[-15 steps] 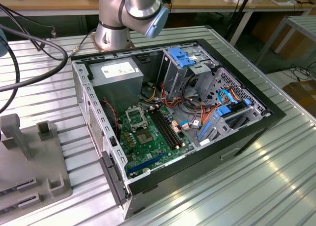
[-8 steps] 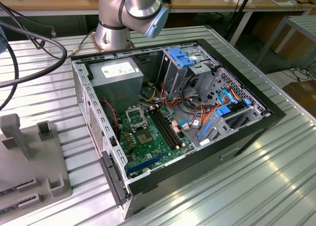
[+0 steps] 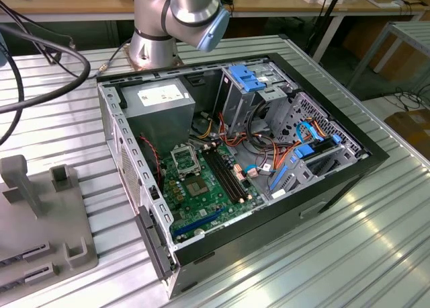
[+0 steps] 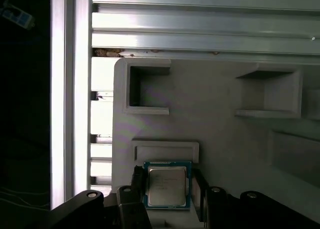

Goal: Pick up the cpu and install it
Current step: 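Pick up the cpu and move it towards the insertion slot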

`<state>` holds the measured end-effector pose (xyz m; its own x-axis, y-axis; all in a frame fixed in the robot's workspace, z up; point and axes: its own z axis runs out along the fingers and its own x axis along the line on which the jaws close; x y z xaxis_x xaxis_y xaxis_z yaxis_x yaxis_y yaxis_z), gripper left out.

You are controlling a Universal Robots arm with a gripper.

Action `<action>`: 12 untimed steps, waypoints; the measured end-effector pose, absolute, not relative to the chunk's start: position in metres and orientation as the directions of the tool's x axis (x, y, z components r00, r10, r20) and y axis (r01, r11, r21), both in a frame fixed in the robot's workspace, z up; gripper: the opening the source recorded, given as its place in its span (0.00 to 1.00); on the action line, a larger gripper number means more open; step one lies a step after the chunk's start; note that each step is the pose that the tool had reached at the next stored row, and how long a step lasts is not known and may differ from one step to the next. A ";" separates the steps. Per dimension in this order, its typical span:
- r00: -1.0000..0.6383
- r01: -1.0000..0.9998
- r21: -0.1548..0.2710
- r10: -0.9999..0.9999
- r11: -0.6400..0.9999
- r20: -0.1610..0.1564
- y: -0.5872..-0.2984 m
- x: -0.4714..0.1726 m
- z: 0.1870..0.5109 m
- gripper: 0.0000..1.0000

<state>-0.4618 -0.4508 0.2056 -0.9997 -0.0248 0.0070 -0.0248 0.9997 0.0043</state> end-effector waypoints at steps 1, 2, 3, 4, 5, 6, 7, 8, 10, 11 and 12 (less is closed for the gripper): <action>-1.000 -0.025 0.004 -0.025 1.000 0.008 -0.451 -0.462 0.207 0.47; -1.000 -0.025 0.004 -0.025 1.000 0.008 -0.451 -0.462 0.208 0.47; -1.000 -0.025 0.004 -0.025 1.000 0.009 -0.451 -0.462 0.209 0.47; -1.000 -0.025 0.004 -0.025 1.000 0.009 -0.451 -0.462 0.210 0.47; -1.000 -0.025 0.004 -0.025 1.000 0.010 -0.451 -0.462 0.211 0.47; -1.000 -0.025 0.004 -0.025 1.000 0.011 -0.451 -0.462 0.213 0.47; -1.000 -0.025 0.005 -0.025 1.000 0.011 -0.451 -0.462 0.213 0.47; -1.000 -0.025 0.004 -0.025 1.000 0.013 -0.451 -0.461 0.215 0.47; -1.000 -0.025 0.005 -0.025 1.000 0.015 -0.451 -0.461 0.217 0.47; -1.000 -0.025 0.005 -0.025 1.000 0.015 -0.451 -0.461 0.217 0.47; -1.000 -0.025 0.005 -0.025 1.000 0.015 -0.451 -0.461 0.217 0.47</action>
